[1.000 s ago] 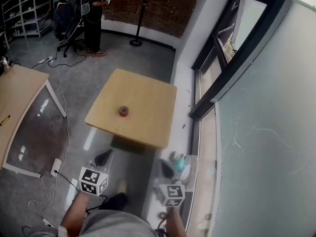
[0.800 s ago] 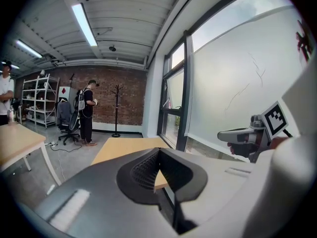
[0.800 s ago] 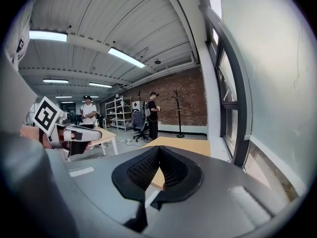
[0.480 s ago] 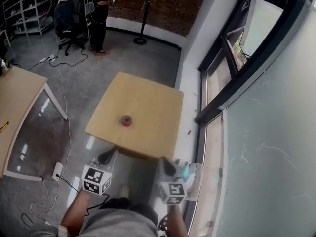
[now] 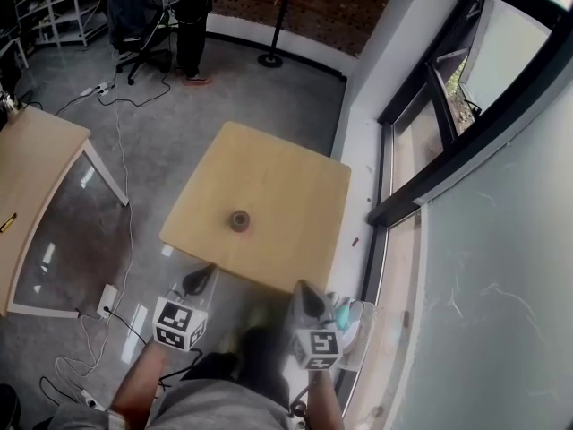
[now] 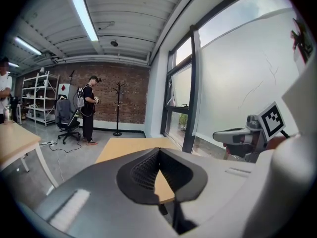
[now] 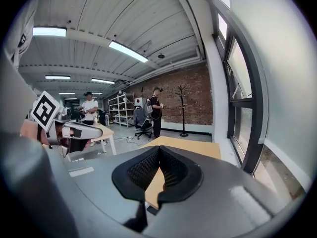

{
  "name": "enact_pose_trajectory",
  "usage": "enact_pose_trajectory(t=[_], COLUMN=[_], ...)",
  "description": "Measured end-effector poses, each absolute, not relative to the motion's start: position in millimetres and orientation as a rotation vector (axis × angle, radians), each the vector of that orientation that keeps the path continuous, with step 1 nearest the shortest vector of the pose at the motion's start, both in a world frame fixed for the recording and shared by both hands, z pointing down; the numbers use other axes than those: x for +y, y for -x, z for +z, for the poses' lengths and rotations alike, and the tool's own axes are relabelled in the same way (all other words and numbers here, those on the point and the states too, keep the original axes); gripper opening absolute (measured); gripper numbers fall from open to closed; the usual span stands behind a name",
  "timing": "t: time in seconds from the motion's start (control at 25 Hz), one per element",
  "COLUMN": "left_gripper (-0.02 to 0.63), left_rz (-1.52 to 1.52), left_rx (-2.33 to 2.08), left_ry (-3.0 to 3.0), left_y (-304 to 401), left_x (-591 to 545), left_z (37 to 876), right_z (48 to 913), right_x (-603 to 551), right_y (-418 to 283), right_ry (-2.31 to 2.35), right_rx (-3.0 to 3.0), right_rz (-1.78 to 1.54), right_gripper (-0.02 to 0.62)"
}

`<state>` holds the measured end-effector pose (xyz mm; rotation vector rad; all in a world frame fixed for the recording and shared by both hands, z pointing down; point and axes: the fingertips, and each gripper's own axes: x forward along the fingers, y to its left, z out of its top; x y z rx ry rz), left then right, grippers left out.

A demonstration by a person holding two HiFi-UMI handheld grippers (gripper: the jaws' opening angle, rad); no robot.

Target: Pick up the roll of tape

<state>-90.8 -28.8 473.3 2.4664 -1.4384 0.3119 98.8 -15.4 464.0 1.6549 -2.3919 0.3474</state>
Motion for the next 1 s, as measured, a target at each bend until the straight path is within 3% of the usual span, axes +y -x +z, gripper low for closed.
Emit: enact_pose_trajectory(t=[1.0], left_gripper=[0.000], left_rz=[0.380], left_rx=[-1.475], left_ry=[-2.381], left_y=[84.6], left_x=[-126.0], left_z=[581.6], right_z=[562.0], right_x=[-123.0], right_y=[-105.1], right_ry=[-1.547], right_rx=[-2.385], right_rz=[0.445], right_gripper=[0.012])
